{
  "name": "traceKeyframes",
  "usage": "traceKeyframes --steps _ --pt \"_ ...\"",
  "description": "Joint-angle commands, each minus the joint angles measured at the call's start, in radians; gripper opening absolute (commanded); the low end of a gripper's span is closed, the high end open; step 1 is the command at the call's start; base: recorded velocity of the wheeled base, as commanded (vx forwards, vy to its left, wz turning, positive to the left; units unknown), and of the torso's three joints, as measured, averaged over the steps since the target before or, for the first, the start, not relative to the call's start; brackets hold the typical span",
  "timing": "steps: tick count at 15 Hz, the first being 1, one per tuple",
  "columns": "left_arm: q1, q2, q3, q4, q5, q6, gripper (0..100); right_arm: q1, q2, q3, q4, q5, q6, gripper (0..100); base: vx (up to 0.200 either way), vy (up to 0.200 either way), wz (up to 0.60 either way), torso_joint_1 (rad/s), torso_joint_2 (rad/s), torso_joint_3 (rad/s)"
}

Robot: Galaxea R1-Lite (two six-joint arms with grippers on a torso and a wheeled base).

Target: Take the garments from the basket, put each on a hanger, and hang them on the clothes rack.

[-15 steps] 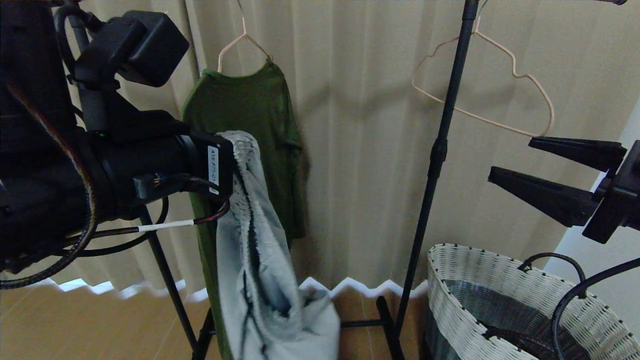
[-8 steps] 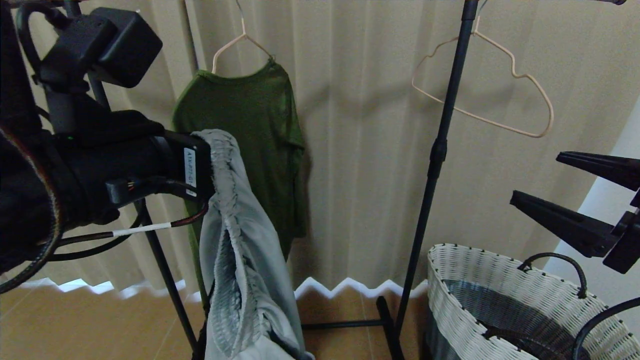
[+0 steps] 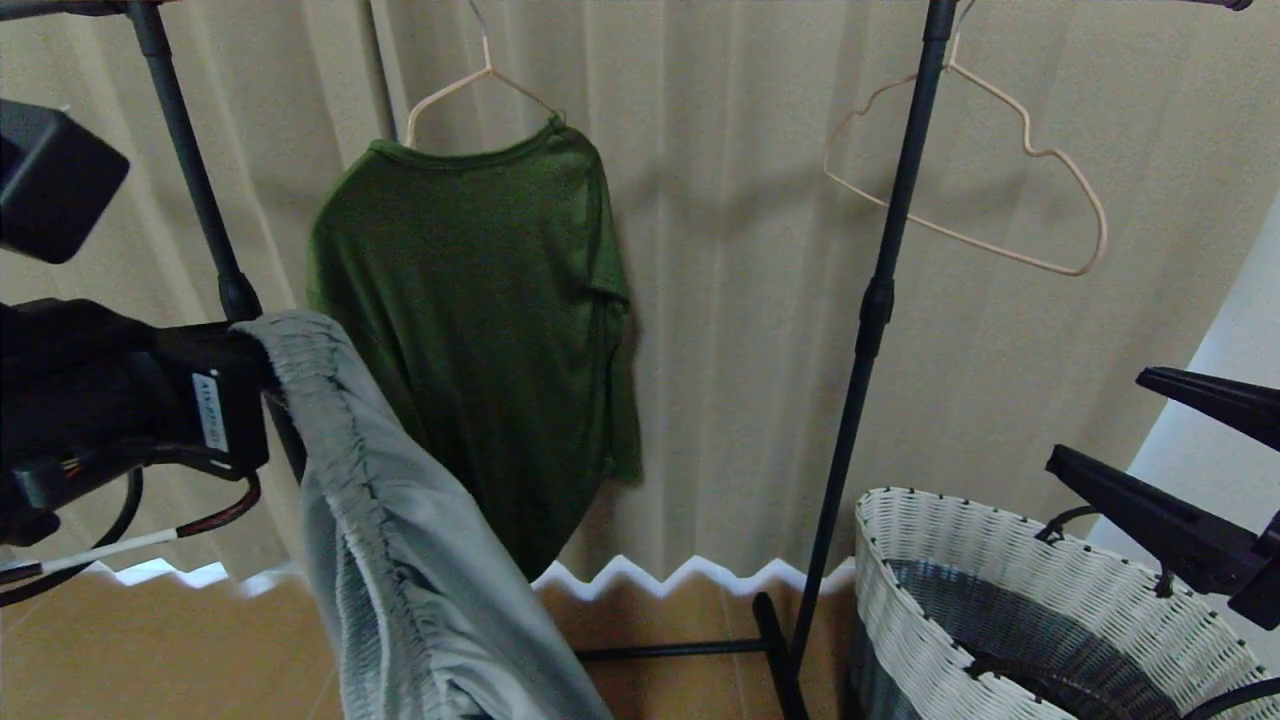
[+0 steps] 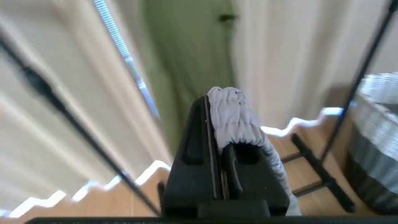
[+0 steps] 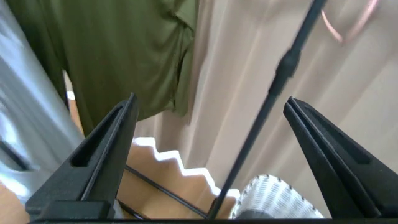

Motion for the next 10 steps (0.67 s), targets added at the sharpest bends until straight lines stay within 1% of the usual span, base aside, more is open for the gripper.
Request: traceKeyframes --steps 1,2,3,4,6,7,10 --pt "0.066 -0.075 0.055 -0.001 -0.044 -0.005 0 -0.033 -0.012 0.020 0.001 0.000 0.000 100 0.000 0.000 0.00 0.000 0.00 0.000" --pt "0.080 -0.085 0.072 -0.001 -0.066 -0.005 0 -0.044 -0.014 0.021 0.002 0.000 -0.002 100 0.000 0.000 0.00 0.000 0.00 0.000" --pt "0.118 -0.106 0.108 -0.002 -0.118 -0.006 0 -0.071 -0.014 0.024 0.005 0.000 -0.002 100 0.000 0.000 0.00 0.000 0.00 0.000" --pt "0.140 -0.118 0.133 -0.002 -0.150 -0.009 0 -0.093 -0.014 0.023 0.007 0.000 -0.002 100 0.000 0.000 0.00 0.000 0.00 0.000" --pt "0.169 -0.144 0.168 -0.002 -0.208 -0.018 0 -0.119 -0.014 0.023 0.008 0.000 -0.003 100 0.000 0.000 0.00 0.000 0.00 0.000" --pt "0.169 -0.164 0.184 -0.002 -0.238 -0.022 0 -0.128 -0.012 0.021 0.010 0.000 -0.003 100 0.000 0.000 0.00 0.000 0.00 0.000" --pt "0.169 -0.189 0.213 -0.002 -0.241 -0.015 0 -0.146 -0.008 0.015 0.010 0.000 -0.003 100 0.000 0.000 0.00 0.000 0.00 0.000"
